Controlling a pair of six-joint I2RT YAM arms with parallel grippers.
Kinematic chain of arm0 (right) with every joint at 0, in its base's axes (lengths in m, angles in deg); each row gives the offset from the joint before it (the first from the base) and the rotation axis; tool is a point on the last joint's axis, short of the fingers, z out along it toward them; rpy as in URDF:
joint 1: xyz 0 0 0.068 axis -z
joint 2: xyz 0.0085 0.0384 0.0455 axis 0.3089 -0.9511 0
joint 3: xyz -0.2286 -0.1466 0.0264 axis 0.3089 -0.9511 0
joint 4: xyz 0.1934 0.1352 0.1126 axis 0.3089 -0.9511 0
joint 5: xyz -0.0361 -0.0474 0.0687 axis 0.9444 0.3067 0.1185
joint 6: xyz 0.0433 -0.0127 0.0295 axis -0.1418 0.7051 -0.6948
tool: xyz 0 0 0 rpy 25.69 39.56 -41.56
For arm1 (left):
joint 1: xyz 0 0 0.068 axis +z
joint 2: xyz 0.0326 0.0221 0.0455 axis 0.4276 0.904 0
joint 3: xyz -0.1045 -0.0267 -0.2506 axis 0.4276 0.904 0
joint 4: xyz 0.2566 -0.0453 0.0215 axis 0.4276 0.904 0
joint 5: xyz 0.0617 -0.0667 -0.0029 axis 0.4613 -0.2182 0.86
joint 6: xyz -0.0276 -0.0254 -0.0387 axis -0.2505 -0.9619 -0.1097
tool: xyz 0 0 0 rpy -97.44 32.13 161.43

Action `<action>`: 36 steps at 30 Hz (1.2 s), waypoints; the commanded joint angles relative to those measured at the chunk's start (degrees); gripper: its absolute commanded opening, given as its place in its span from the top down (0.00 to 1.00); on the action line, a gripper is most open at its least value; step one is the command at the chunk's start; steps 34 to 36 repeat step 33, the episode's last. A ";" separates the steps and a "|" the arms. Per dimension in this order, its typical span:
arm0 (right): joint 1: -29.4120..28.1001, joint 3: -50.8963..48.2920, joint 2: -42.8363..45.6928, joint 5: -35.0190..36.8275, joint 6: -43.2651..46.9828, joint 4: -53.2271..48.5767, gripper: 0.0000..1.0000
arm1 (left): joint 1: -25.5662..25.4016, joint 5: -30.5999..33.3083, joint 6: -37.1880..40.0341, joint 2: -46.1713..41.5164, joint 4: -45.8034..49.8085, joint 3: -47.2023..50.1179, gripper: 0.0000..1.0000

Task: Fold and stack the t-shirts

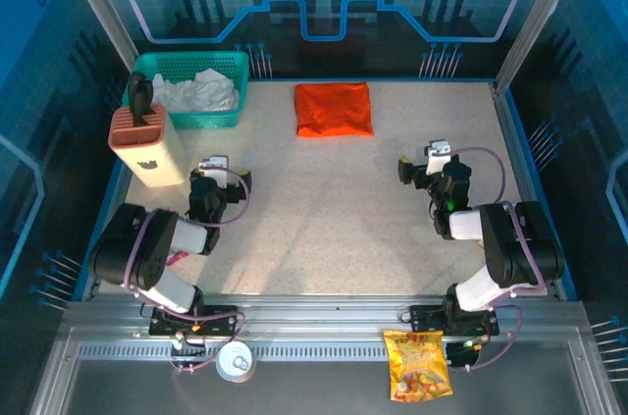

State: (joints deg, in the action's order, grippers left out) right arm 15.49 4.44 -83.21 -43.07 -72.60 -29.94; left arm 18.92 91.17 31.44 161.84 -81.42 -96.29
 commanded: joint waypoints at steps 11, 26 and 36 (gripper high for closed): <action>-0.27 0.07 0.62 -1.21 1.21 -3.38 0.00 | 6.40 -8.84 -4.66 -1.14 6.61 -6.02 0.01; -0.49 0.04 0.62 -0.84 1.41 -3.31 0.00 | 6.39 -8.64 -4.41 -1.14 6.80 -6.21 0.01; -0.49 0.09 0.62 -0.83 1.41 -3.31 0.00 | 6.39 -8.59 -4.41 -1.14 6.78 -6.06 0.01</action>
